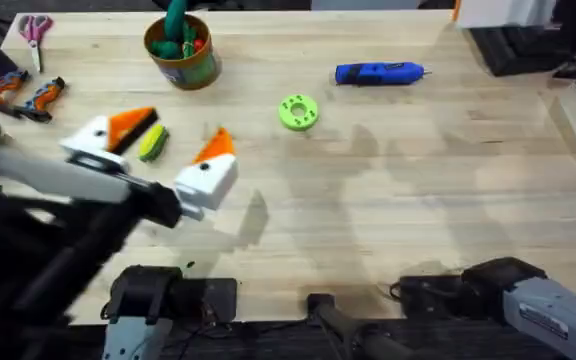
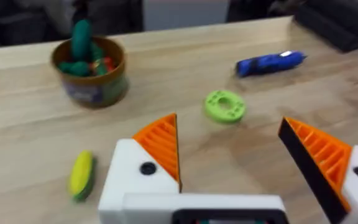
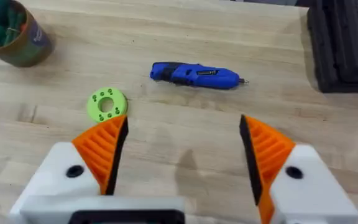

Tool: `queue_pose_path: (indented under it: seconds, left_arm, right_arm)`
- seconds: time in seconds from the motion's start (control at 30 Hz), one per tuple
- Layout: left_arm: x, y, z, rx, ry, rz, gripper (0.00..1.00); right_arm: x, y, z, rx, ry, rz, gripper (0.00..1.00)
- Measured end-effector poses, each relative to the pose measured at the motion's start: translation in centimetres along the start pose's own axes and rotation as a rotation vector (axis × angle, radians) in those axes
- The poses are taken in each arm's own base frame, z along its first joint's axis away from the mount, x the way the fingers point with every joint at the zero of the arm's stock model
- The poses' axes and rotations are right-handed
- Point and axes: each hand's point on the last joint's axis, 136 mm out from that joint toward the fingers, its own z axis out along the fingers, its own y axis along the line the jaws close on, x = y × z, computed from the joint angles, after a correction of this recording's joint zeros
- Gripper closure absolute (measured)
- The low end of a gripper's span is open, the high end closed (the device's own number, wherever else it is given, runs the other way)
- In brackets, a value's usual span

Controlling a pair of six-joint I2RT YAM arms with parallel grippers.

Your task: Pick up the gripper from the table and insert it into the empty holder that is missing its gripper. Then pick up a screw, insert it into the mounting hole, and use the screwdriver to tighten it. Finally, clean up the table by picking up the vegetable and placing it into the bucket.

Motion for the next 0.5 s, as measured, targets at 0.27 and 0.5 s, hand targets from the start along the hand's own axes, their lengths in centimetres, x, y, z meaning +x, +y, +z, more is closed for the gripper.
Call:
queue_pose_path:
  seconds: [0.27,0.5]
  left_arm:
    - [-1.9,3.5,-0.9,-0.194,0.345,0.072,0.015]
    - [-0.6,6.5,1.8,-0.274,0.578,0.117,0.015]
  right_arm:
    - [0.0,0.0,0.0,0.000,0.000,0.000,0.007]
    - [0.0,0.0,0.0,0.000,0.000,0.000,0.008]
